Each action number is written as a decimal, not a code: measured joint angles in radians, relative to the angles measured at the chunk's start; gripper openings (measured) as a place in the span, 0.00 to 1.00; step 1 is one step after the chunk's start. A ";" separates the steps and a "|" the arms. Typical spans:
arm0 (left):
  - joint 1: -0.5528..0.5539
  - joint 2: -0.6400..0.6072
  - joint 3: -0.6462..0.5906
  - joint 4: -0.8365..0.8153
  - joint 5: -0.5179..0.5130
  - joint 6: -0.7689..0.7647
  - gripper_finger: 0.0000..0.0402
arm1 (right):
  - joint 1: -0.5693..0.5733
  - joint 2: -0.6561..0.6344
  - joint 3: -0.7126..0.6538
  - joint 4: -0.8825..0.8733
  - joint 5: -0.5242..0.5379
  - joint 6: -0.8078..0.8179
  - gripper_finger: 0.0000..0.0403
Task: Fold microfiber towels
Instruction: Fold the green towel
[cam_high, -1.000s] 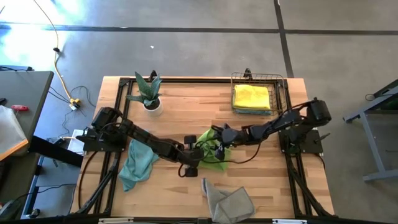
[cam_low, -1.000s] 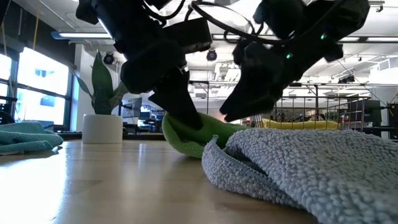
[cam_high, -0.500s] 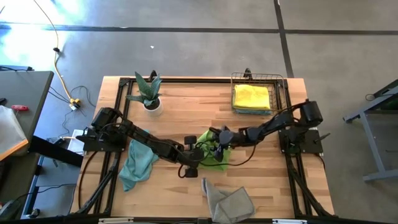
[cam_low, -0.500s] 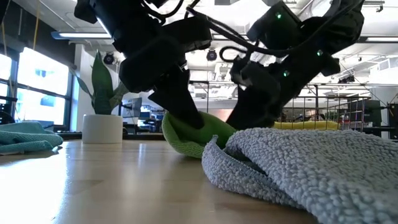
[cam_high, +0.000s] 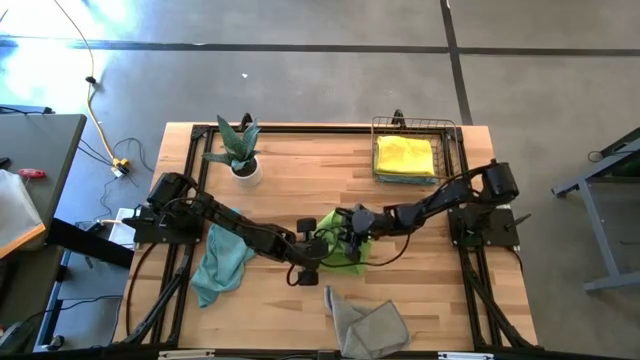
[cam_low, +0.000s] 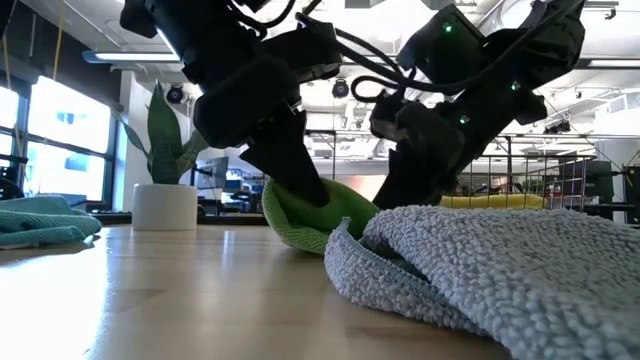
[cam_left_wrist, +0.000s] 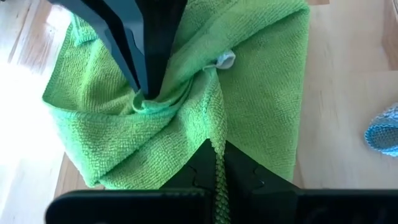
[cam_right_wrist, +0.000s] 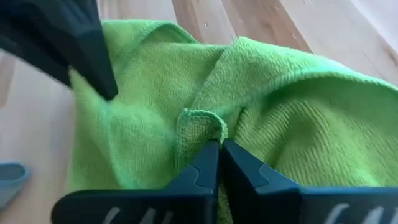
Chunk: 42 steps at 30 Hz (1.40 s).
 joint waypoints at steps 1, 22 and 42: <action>0.000 0.000 0.000 -0.001 0.000 -0.001 0.01 | 0.000 -0.008 0.000 -0.009 0.000 -0.007 0.02; -0.001 -0.242 -0.001 -0.155 -0.214 -0.049 0.01 | 0.067 -0.495 0.000 -0.610 0.220 0.028 0.00; -0.025 -0.372 0.000 -0.169 -0.155 -0.125 0.01 | 0.112 -0.866 0.000 -0.346 0.636 -0.356 0.00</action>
